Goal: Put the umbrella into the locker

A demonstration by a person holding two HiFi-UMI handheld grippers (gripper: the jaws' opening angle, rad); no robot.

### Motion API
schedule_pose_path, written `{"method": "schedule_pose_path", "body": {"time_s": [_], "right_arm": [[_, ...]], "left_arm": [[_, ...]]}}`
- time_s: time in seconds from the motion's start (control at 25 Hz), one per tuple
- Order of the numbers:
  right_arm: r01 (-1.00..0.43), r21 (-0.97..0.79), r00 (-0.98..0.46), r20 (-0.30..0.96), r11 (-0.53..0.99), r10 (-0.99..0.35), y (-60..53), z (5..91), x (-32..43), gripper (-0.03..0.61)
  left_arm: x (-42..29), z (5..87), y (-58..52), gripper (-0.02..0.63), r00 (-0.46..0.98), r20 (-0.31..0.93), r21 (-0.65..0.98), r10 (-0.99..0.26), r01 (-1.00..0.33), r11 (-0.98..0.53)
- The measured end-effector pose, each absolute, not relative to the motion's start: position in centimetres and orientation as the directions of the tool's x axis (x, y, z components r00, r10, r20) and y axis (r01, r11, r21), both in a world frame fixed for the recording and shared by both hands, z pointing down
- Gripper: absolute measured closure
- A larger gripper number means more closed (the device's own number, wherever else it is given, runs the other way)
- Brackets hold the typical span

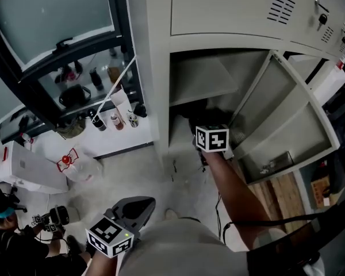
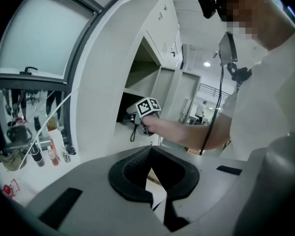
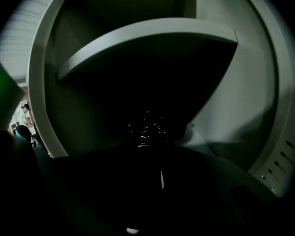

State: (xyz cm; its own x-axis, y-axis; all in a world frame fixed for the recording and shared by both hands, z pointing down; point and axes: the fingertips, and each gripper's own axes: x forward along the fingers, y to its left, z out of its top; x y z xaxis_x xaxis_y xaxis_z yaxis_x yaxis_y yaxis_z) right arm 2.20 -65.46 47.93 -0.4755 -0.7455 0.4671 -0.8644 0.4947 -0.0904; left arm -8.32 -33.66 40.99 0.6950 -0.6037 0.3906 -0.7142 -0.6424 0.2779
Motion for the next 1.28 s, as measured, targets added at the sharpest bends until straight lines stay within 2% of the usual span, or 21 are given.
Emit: {"method": "schedule_pose_path", "body": {"time_s": [0.64, 1.28], "right_arm": [[-0.869, -0.050, -0.440, 0.536, 0.493, -0.720, -69.1, 50.6, 0.6, 0.423], [-0.869, -0.007, -0.428, 0.510, 0.494, -0.746, -64.3, 48.0, 1.2, 0.423]], "left_arm": [[-10.4, 41.9, -34.9, 0.604, 0.644, 0.392, 0.314, -0.657, -0.765, -0.562], [-12.3, 41.5, -29.2, 0.604, 0.661, 0.368, 0.325, -0.654, -0.751, -0.576]]}}
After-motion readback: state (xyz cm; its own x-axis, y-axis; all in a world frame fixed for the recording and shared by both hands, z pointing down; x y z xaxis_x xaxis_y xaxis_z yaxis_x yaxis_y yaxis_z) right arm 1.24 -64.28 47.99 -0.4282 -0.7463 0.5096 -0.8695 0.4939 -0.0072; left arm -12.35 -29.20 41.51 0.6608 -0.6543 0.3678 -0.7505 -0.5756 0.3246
